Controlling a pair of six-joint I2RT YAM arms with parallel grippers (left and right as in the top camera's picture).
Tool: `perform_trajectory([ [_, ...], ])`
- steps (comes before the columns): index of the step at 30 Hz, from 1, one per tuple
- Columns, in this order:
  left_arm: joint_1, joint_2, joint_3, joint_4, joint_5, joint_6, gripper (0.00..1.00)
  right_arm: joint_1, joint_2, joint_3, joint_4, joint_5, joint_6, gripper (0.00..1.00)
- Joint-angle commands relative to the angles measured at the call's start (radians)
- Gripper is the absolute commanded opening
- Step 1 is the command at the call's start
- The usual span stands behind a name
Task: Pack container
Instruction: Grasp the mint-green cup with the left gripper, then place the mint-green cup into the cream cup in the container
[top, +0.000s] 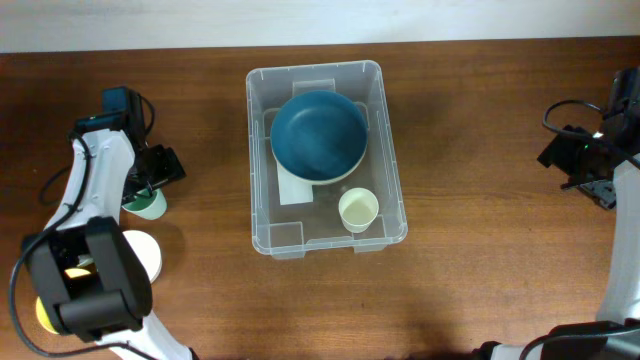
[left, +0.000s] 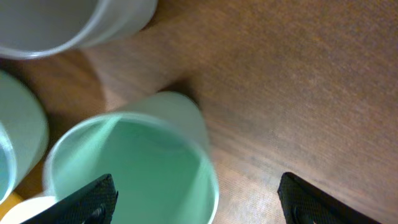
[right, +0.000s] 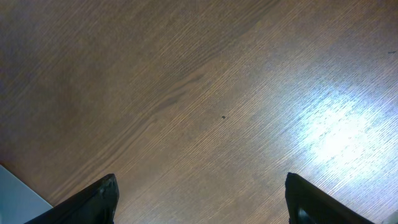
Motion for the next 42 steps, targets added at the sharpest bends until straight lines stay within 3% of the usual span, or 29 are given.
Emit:
perform_trajectory([
  [1, 0.002, 0.077, -0.013, 0.013, 0.059, 0.031, 0.84, 0.000, -0.011, -0.006, 0.003, -0.001, -0.010, 0.81],
  [4, 0.000, 0.102, -0.013, 0.016, 0.061, 0.031, 0.73, 0.000, -0.011, -0.006, 0.003, -0.001, -0.010, 0.81],
  [9, -0.017, 0.099, 0.005, 0.016, 0.061, 0.031, 0.19, 0.000, -0.011, -0.006, 0.003, -0.001, -0.010, 0.81],
  [12, -0.048, 0.099, 0.056, -0.006, 0.061, 0.031, 0.00, 0.000, -0.011, -0.006, 0.002, 0.001, -0.010, 0.81],
  [23, -0.260, -0.045, 0.341, -0.207, 0.063, 0.030, 0.00, 0.000, -0.011, -0.006, 0.002, 0.002, -0.010, 0.81],
  [31, -0.620, -0.192, 0.419, -0.230, 0.077, -0.013, 0.00, 0.000, -0.011, -0.006, 0.002, 0.002, -0.010, 0.81],
  [42, -0.977, -0.011, 0.412, -0.228, 0.111, -0.129, 0.01, 0.000, -0.011, -0.006, -0.001, 0.002, -0.010, 0.81],
])
